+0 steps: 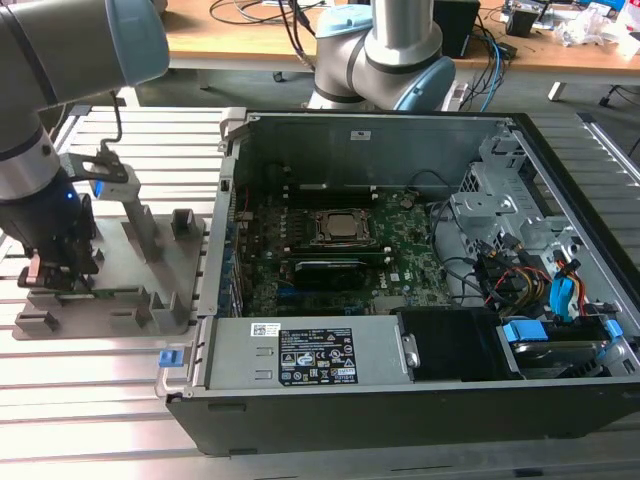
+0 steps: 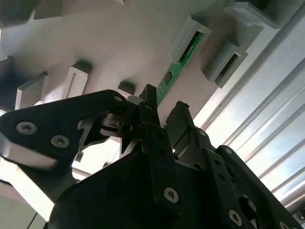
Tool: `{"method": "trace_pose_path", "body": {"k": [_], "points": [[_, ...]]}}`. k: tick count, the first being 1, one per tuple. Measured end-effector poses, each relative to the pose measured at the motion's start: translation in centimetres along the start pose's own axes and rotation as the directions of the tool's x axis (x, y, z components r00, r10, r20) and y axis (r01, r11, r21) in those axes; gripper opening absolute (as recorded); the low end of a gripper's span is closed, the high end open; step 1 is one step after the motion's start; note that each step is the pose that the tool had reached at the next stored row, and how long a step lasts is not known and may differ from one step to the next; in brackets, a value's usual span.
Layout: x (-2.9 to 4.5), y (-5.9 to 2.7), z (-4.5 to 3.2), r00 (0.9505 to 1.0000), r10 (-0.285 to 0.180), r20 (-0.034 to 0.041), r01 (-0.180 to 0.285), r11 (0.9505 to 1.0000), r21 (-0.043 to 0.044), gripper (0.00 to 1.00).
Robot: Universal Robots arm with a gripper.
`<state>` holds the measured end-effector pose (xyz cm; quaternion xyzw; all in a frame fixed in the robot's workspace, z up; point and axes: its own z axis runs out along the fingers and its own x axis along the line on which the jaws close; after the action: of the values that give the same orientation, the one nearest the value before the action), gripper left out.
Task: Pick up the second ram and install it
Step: 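Pick up the second ram and move it above second insertion slot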
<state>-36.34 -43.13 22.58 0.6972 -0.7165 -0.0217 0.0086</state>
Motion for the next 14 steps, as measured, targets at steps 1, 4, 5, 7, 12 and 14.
{"method": "trace_pose_path", "body": {"k": [1, 4, 5, 7, 12, 14], "points": [[0.02, 0.02, 0.05, 1.0, 0.0, 0.0, 0.0, 1.0, 0.0001, 0.36], [0.06, 0.05, 0.39, 1.0, 0.0, 0.0, 0.0, 1.0, 0.0, 0.36], [0.06, 0.04, 0.48, 1.0, 0.0, 0.0, 0.0, 1.0, 0.0, 0.36], [0.07, 0.02, 0.72, 1.0, 0.0, 0.0, 0.0, 1.0, -0.0001, 0.36], [0.09, -0.01, 1.58, 1.0, 0.0, -0.0001, 0.0, 1.0, -0.0001, 0.36], [0.1, -0.02, 1.98, 1.0, -0.002, -0.0001, 0.002, 1.0, -0.0001, 0.36]]}}
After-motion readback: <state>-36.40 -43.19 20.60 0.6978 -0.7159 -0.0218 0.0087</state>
